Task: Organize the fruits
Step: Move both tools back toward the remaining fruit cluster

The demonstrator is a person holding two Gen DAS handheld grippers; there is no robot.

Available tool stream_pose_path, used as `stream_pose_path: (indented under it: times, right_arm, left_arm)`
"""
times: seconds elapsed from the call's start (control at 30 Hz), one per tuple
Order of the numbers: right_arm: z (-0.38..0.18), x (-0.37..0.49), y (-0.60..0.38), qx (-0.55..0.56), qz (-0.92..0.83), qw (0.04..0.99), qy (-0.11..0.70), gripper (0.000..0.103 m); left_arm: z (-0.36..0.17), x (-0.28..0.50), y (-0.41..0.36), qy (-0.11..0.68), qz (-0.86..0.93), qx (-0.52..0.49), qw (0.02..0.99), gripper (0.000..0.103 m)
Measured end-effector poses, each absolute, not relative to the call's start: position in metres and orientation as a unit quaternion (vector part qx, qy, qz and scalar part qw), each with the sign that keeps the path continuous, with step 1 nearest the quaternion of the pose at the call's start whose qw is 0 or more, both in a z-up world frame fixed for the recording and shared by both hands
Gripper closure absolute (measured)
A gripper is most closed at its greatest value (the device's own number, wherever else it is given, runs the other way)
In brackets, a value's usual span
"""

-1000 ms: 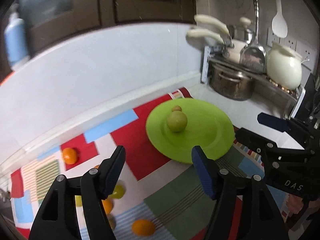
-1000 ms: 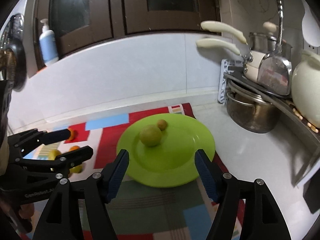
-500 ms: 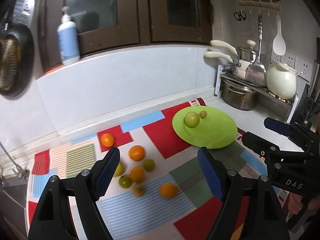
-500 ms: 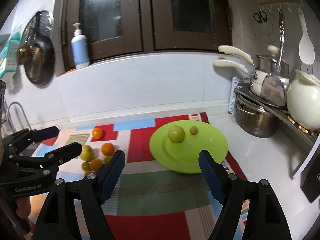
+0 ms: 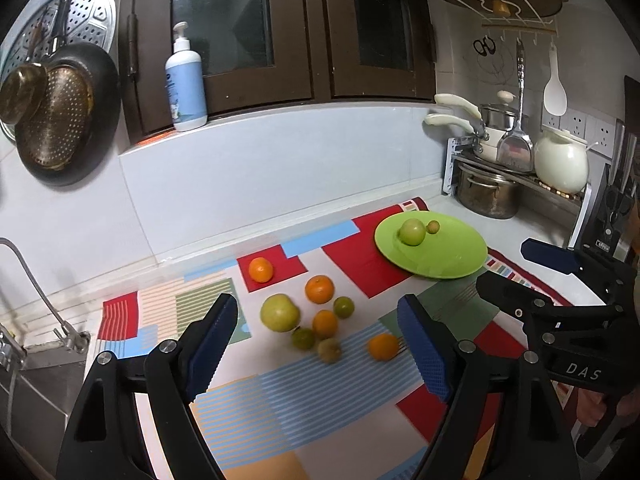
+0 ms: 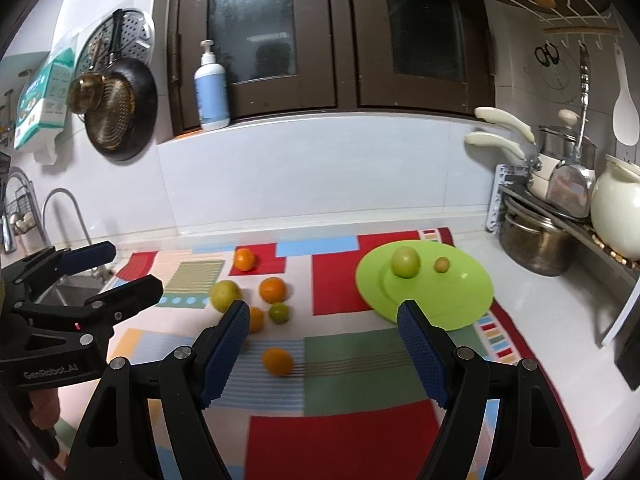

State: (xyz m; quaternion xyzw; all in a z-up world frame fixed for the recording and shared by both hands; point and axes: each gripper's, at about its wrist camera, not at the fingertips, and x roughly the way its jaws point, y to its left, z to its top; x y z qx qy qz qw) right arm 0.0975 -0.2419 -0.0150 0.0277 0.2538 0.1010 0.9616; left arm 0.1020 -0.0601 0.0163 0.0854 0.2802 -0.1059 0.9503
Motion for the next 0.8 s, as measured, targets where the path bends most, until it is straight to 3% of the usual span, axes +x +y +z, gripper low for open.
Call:
stream_pose_path:
  times: [0.47, 0.8]
  right_arm:
    - [-0.032, 0.098, -0.199, -0.017, 0.104, 0.957, 0.269, 0.026]
    - [-0.068, 0.126, -0.188, -0.026, 0.120, 0.937, 0.326, 0.027]
  left_arm:
    - [-0.018, 0.107, -0.033, 0.293, -0.139, 0.098, 0.941, 0.022]
    - [-0.060, 0.132, -0.036, 0.325, -0.176, 0.116, 0.922, 0.034]
